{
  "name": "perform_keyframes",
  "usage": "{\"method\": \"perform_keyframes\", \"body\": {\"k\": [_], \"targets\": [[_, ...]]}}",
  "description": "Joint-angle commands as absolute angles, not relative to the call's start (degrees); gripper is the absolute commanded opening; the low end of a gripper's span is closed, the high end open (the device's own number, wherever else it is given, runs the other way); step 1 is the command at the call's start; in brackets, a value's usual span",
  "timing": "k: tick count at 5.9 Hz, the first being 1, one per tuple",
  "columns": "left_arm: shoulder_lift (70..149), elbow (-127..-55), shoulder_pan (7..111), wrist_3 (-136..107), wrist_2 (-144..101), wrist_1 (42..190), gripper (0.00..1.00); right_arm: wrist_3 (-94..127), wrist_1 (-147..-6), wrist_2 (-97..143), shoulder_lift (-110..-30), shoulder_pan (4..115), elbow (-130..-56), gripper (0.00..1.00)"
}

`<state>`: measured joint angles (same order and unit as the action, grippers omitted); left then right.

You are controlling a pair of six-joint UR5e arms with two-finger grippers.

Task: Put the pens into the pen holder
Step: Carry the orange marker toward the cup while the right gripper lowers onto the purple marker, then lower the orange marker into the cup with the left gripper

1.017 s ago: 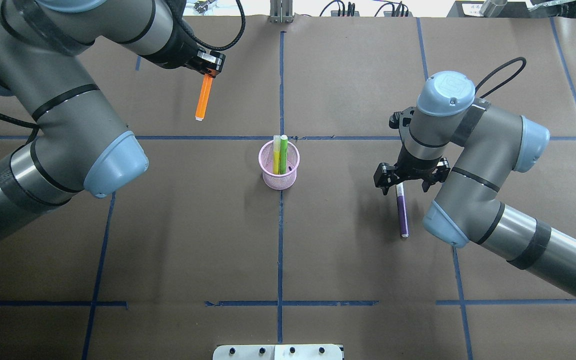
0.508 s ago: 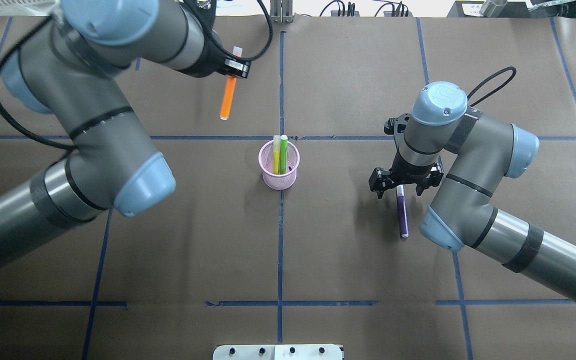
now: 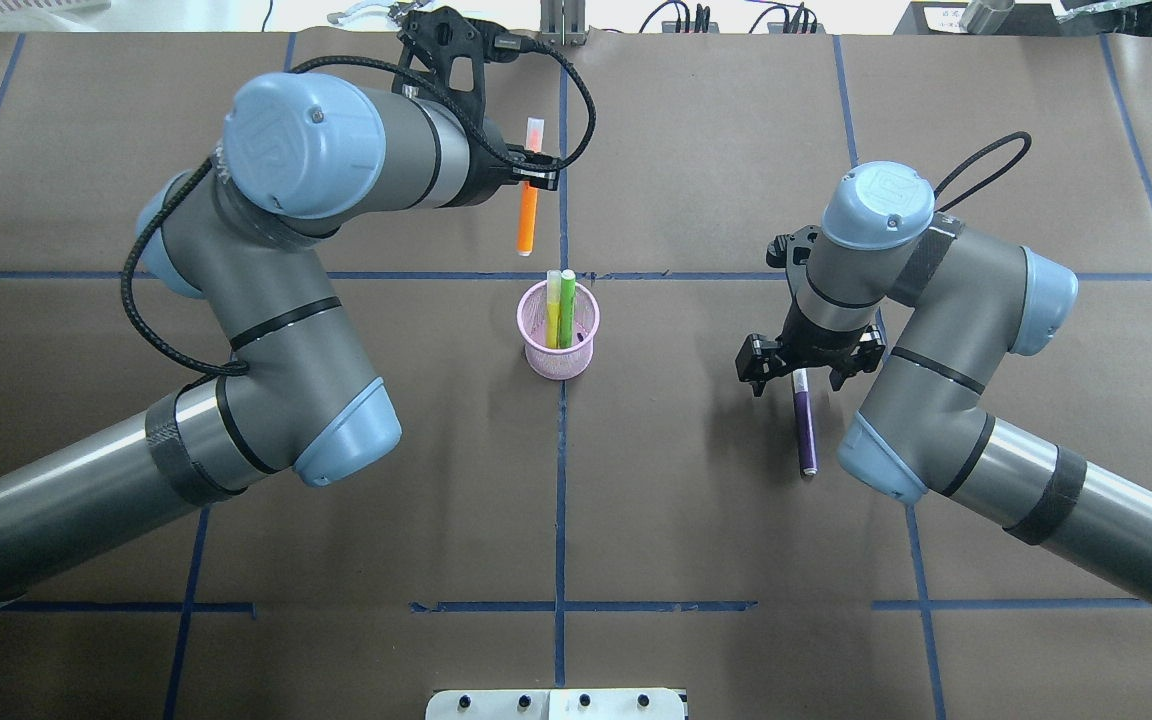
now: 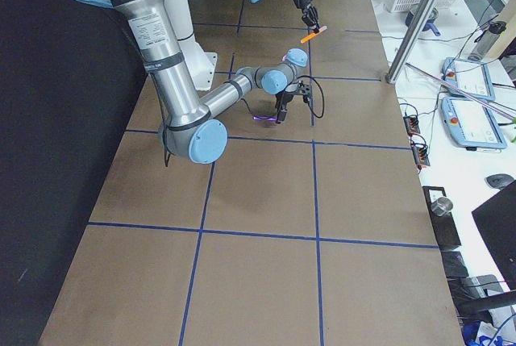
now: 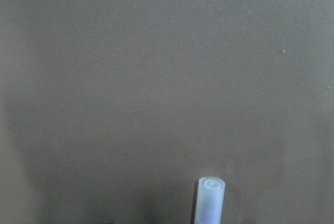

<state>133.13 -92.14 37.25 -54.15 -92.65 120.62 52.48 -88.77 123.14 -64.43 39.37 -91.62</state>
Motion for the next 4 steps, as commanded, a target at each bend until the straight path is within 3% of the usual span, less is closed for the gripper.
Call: {"method": "perform_keyframes", "body": {"k": [1,4], "targets": [[131.93,-88.52,35.95,-55.11,-92.37,127.60,0.00,52.47,-88.77,123.13,-64.51,39.38,-91.58,1.00],[129.55,-88.51,32.18,-55.19,-92.46,128.05,0.00,52.47,-88.86,123.13,-64.34,39.55,-91.50,1.00]]}}
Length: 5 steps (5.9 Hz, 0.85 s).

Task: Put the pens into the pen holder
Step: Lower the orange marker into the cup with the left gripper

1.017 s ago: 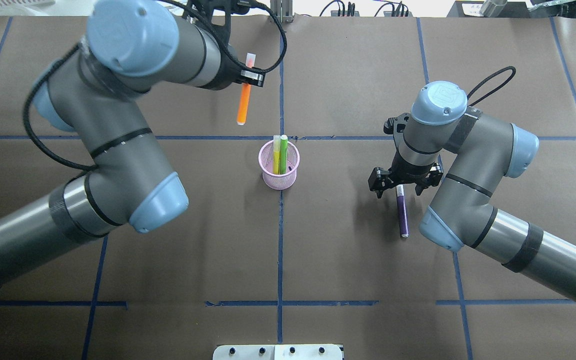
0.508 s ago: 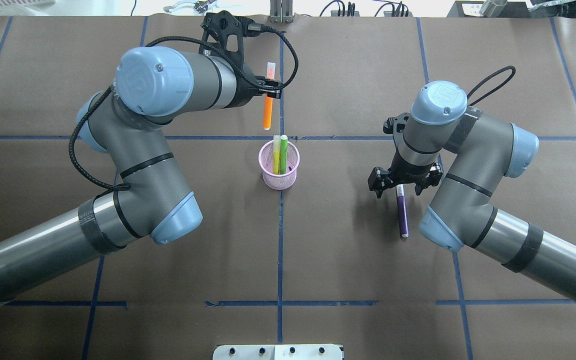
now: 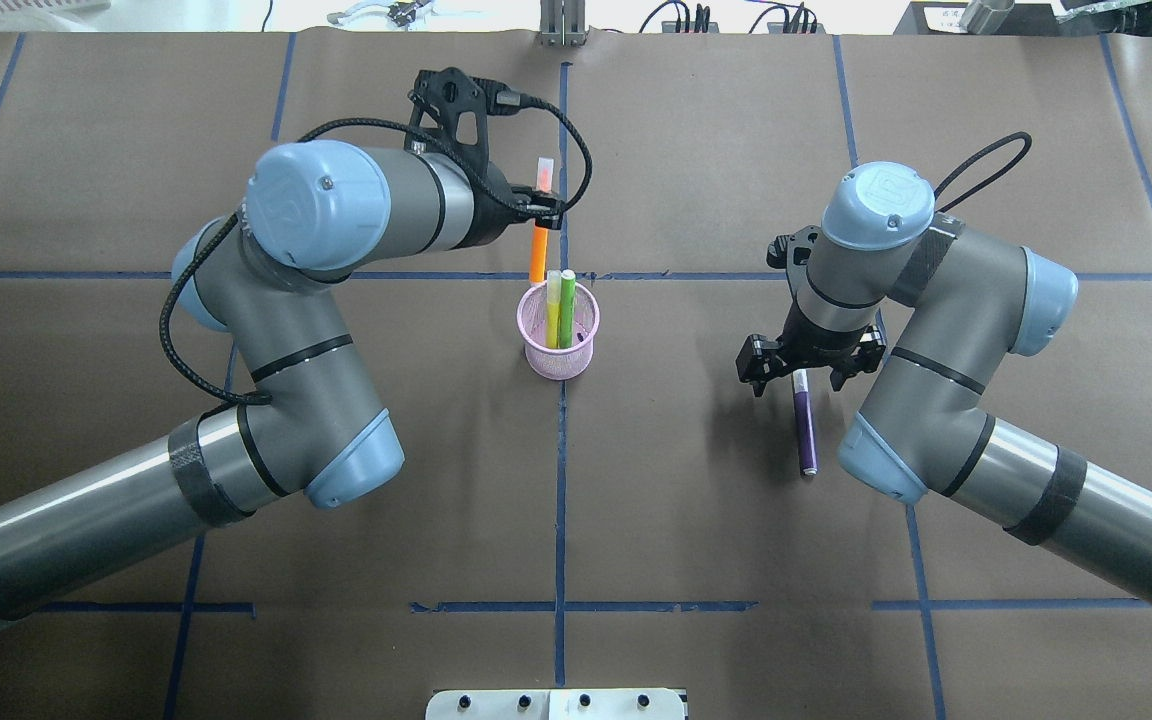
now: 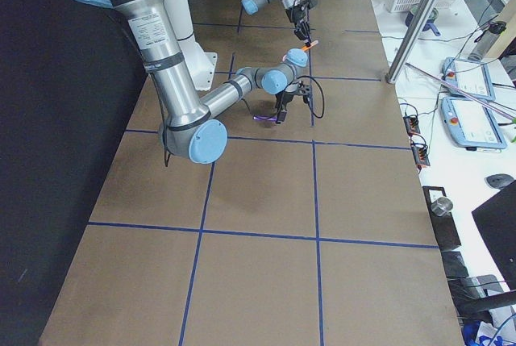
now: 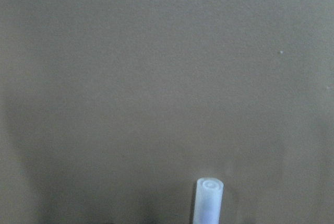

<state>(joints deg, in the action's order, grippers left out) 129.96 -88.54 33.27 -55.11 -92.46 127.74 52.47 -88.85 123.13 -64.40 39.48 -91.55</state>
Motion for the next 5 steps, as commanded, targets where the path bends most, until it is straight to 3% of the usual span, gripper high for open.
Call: {"method": "perform_keyframes", "body": {"k": [1,4,5], "targets": [[129.46,-88.59,31.38,-55.72,-92.46,128.40,0.00,52.56,-88.86,123.05,-64.34,39.46,-91.49,1.00],[129.20,-88.42,29.97,-56.69,-92.46,128.41,0.00,52.56,-88.77,123.05,-64.16,39.46,-91.49,1.00],[129.20,-88.50,29.97,-56.69,-92.46,128.41,0.05,52.56,-88.77,123.05,-64.16,39.46,-91.49,1.00]]}}
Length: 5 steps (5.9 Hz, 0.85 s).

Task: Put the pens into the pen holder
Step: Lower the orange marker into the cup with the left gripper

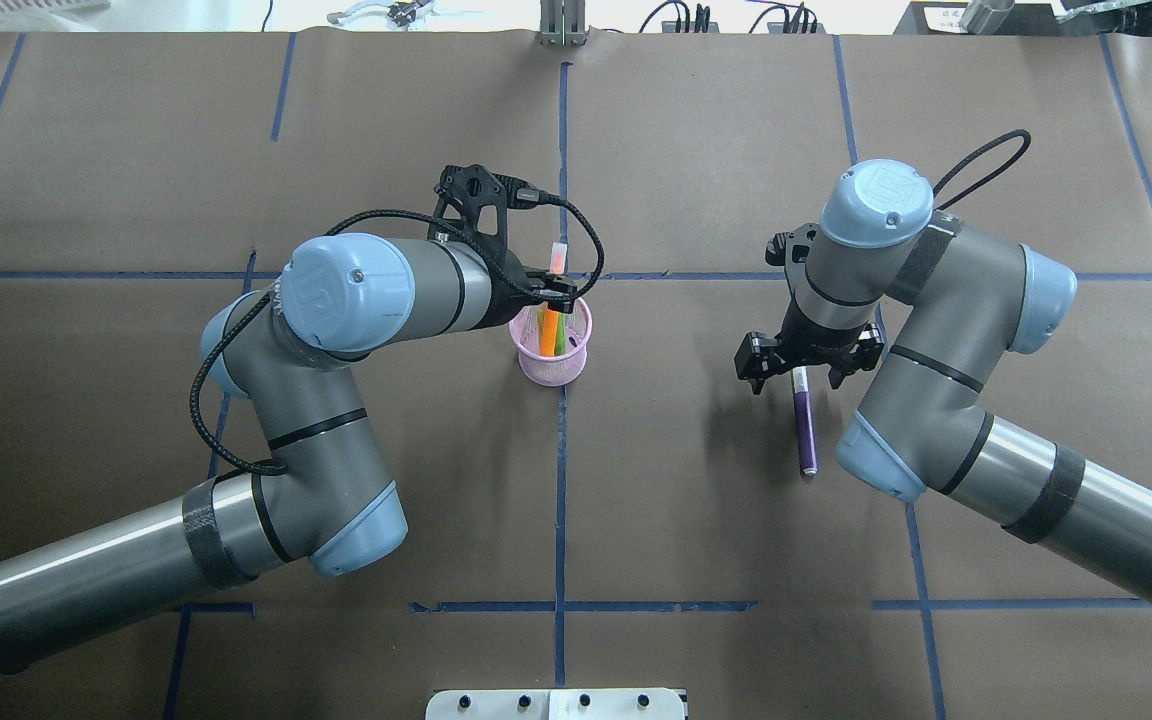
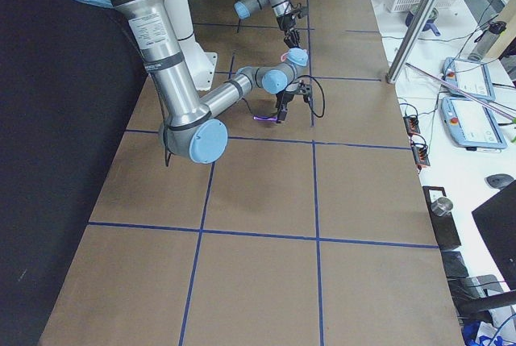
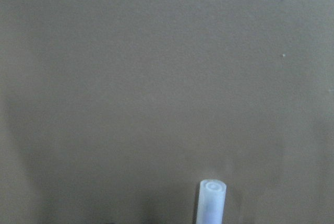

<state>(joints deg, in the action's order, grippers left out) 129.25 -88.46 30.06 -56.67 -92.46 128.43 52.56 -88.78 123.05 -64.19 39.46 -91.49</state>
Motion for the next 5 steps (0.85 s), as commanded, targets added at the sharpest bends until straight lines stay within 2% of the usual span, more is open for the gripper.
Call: {"method": "perform_keyframes", "body": {"k": [1,2,3,5], "targets": [[129.20,-88.51,29.88,-56.69,-92.46,128.50,0.17,52.56,-88.77,123.05,-64.16,39.46,-91.49,1.00],[129.29,-88.51,29.88,-56.52,-92.46,128.41,0.94,52.56,-88.77,123.05,-64.16,39.46,-91.49,1.00],[129.55,-88.51,29.88,-56.60,-92.46,128.50,1.00,52.56,-88.77,123.05,-64.16,39.46,-91.49,1.00],[129.73,-88.86,30.06,-56.69,-92.46,128.32,1.00,52.56,-88.77,123.05,-64.16,39.46,-91.50,1.00]]}}
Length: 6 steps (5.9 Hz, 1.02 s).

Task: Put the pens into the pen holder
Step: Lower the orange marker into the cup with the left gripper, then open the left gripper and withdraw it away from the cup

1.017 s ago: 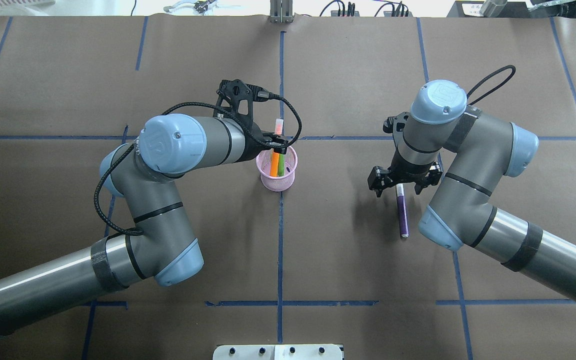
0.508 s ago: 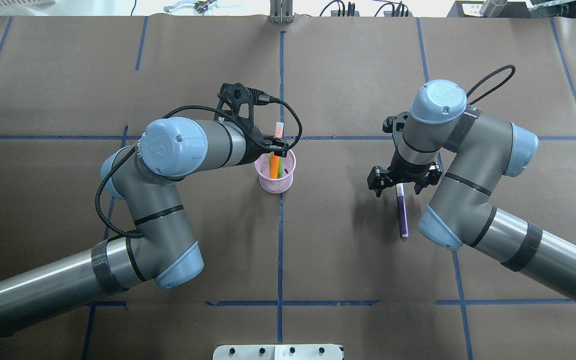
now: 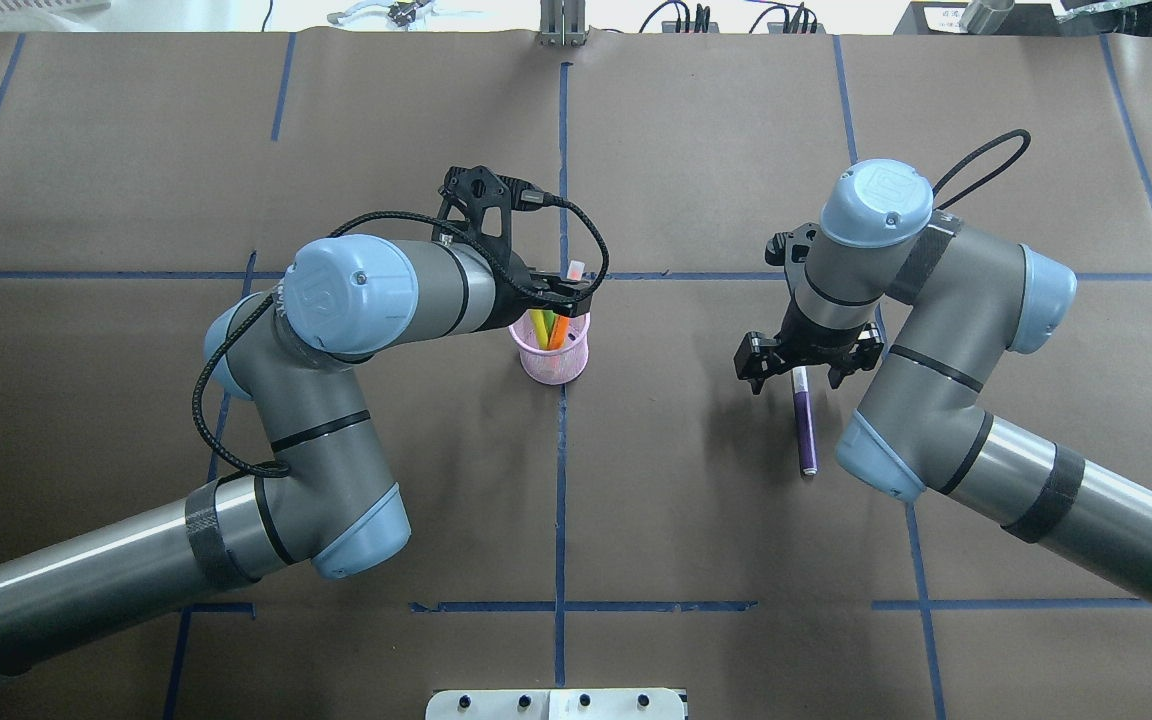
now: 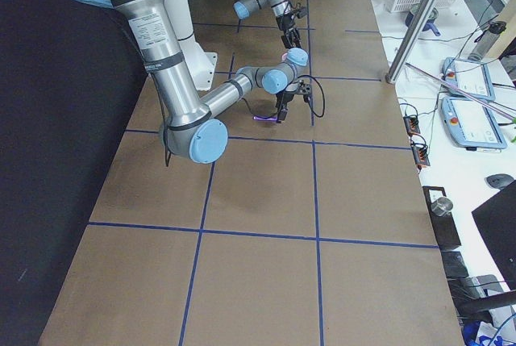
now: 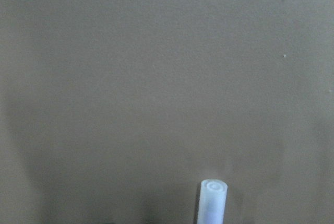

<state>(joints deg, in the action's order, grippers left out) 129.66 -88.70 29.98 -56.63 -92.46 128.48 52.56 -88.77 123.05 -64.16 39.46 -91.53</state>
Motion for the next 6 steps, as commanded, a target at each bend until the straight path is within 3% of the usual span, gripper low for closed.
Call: {"method": "perform_keyframes", "body": {"k": [1,4,5,6], "targets": [[129.73,-89.12,30.32,-56.69,-92.55,127.71,1.00,52.91,-88.86,123.05,-64.16,39.46,-91.58,1.00],[129.81,-93.75,32.42,-56.51,-93.25,115.90,1.00,54.23,-88.86,123.05,-64.16,39.46,-91.50,1.00],[129.81,-94.56,33.48,-56.51,-94.99,113.40,1.00,54.32,-88.86,123.05,-64.16,39.46,-91.49,0.95],[129.73,-94.66,36.88,-56.43,-101.19,111.90,1.00,54.40,-88.86,123.05,-64.16,39.46,-91.41,0.81]]}}
